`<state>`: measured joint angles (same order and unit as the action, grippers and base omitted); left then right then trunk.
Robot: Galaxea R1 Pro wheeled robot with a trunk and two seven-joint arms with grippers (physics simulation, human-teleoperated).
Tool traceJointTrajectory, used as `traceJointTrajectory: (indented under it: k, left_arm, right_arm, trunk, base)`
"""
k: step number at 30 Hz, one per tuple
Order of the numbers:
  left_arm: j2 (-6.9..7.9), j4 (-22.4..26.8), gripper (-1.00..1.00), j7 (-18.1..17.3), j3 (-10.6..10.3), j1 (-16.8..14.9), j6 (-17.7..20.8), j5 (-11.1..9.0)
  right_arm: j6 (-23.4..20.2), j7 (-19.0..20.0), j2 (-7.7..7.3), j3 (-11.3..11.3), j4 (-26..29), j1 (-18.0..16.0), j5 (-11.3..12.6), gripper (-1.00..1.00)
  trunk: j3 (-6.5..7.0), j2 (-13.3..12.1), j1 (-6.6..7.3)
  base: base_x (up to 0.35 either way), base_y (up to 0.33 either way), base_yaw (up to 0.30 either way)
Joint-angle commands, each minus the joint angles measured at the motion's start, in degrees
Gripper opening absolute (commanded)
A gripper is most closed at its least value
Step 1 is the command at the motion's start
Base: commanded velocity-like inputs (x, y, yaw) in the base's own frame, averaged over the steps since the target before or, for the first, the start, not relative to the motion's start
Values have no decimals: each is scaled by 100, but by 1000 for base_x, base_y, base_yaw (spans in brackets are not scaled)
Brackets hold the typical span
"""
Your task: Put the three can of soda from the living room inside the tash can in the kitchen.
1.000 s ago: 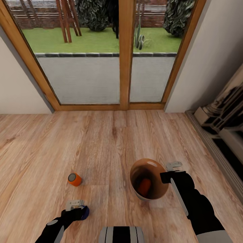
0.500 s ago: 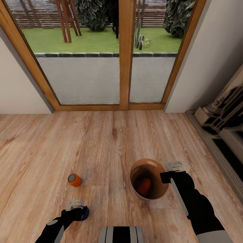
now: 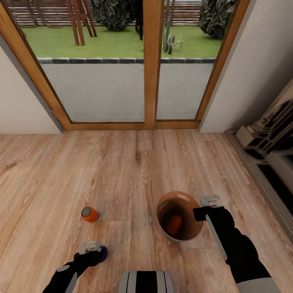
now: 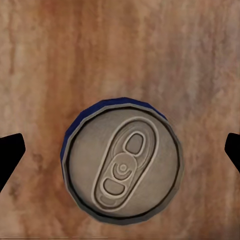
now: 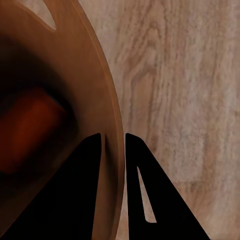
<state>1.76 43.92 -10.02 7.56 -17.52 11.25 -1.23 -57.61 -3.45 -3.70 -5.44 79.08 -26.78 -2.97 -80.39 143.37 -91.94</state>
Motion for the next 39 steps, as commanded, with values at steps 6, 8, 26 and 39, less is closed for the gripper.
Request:
traceJointTrajectory:
  k: [6,8,26,39]
  left_arm:
    - [0,-2,100,0,0,1,0,0]
    - [0,0,100,0,0,2,0,0]
    - [0,2,100,0,0,3,0,0]
    - [0,3,100,0,0,3,0,0]
  right_arm:
    - [-1,29,1,-6,57,-2,72,-100]
    - [2,29,1,-8,81,-2,73,-100]
    - [-2,29,1,-10,107,-2,68,-100]
    - [-3,29,1,-10,107,-2,68,-100]
  trunk:
    - [-89,6,-10]
    - [-89,6,-10]
    - [-177,11,-20]
    - [-222,14,-25]
  base:
    - [0,0,0]
    - [0,0,0]
    - [0,0,0]
    - [0,0,0]
